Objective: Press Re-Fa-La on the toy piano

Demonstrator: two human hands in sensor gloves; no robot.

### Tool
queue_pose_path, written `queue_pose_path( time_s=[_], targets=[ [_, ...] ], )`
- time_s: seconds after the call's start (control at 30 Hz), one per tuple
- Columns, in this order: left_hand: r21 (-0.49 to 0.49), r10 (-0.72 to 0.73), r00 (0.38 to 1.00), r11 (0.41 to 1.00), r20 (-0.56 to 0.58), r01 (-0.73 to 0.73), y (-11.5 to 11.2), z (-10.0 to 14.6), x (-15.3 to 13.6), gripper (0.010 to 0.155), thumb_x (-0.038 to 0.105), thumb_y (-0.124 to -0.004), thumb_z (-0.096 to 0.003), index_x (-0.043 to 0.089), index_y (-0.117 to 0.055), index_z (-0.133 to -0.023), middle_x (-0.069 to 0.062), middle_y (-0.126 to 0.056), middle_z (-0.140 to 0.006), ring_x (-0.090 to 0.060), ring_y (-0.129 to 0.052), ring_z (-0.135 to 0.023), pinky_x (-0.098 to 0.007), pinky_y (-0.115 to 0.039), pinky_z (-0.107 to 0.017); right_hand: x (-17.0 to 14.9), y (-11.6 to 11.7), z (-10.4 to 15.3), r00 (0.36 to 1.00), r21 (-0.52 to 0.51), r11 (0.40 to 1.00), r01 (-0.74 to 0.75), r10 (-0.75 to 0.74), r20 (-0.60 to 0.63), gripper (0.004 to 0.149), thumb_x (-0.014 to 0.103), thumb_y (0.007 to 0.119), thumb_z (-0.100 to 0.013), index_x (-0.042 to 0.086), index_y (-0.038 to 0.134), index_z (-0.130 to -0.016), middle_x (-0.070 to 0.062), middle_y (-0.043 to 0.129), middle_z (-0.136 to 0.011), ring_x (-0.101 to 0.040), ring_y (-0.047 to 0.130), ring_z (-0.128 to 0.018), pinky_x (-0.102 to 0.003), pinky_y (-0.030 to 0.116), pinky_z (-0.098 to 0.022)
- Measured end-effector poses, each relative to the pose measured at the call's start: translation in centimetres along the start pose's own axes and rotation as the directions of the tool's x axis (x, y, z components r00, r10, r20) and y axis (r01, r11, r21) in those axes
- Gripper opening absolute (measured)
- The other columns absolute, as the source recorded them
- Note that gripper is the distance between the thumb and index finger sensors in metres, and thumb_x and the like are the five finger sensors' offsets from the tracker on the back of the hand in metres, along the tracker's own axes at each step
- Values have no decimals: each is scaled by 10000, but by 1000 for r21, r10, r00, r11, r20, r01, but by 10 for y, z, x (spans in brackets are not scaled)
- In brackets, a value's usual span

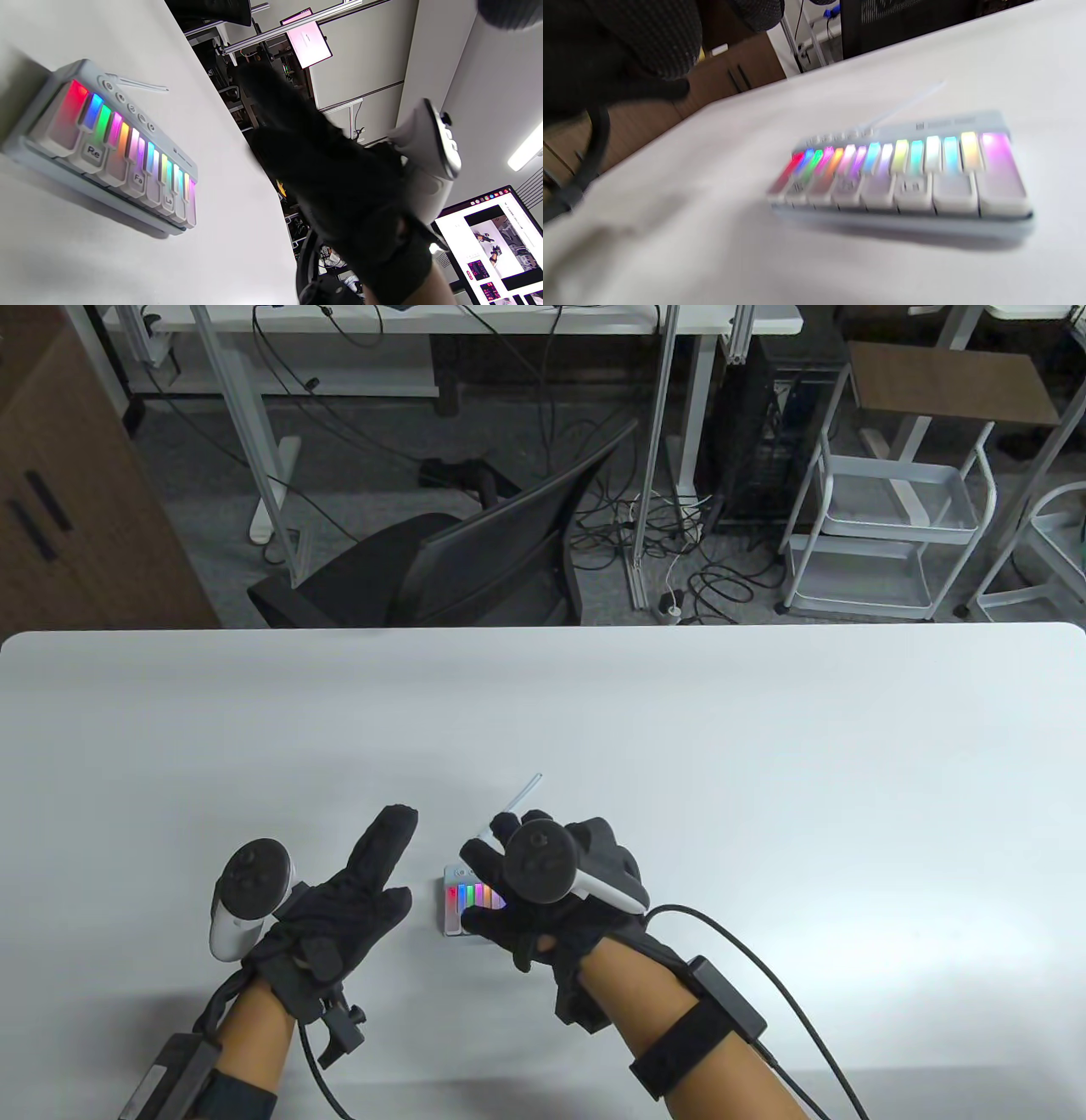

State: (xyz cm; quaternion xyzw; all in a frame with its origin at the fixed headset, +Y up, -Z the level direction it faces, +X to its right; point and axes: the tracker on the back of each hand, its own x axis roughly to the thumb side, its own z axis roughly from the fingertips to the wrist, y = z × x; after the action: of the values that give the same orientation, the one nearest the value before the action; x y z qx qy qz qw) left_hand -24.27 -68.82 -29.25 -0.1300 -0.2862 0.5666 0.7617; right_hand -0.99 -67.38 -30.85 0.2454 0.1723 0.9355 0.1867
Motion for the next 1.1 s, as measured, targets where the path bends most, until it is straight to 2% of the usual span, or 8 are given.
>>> queue_pose_path(
  time_s=[0.13,0.47,1.1],
  targets=[
    [0,2,1000,1000,4,-2,0,0,0,922,809,-636,-479,351,-189,-1143,-32,-25,-1177,-392,38,-1098,-705,-76,-630,0,23,-9,1000,65,998,-21,23,-16,722,557,871,-472,287,556,-1064,-75,309,-1147,-455,254,-1084,-697,185,-676],
    [0,-1,1000,1000,5,1,0,0,0,923,809,-637,-478,351,-189,-1143,-33,-26,-1177,-393,37,-1098,-706,-76,-630,-2,48,-12,995,127,987,-98,101,-15,664,536,882,-471,291,631,-1035,-70,332,-1146,-451,267,-1087,-701,191,-675],
    [-7,-8,1000,1000,4,8,0,0,0,922,807,-639,-479,350,-191,-1143,-31,-27,-1177,-391,37,-1099,-706,-77,-630,-1,64,-12,985,153,973,-172,175,-9,621,522,886,-473,294,672,-1010,-66,359,-1143,-451,281,-1086,-698,199,-677]
  ],
)
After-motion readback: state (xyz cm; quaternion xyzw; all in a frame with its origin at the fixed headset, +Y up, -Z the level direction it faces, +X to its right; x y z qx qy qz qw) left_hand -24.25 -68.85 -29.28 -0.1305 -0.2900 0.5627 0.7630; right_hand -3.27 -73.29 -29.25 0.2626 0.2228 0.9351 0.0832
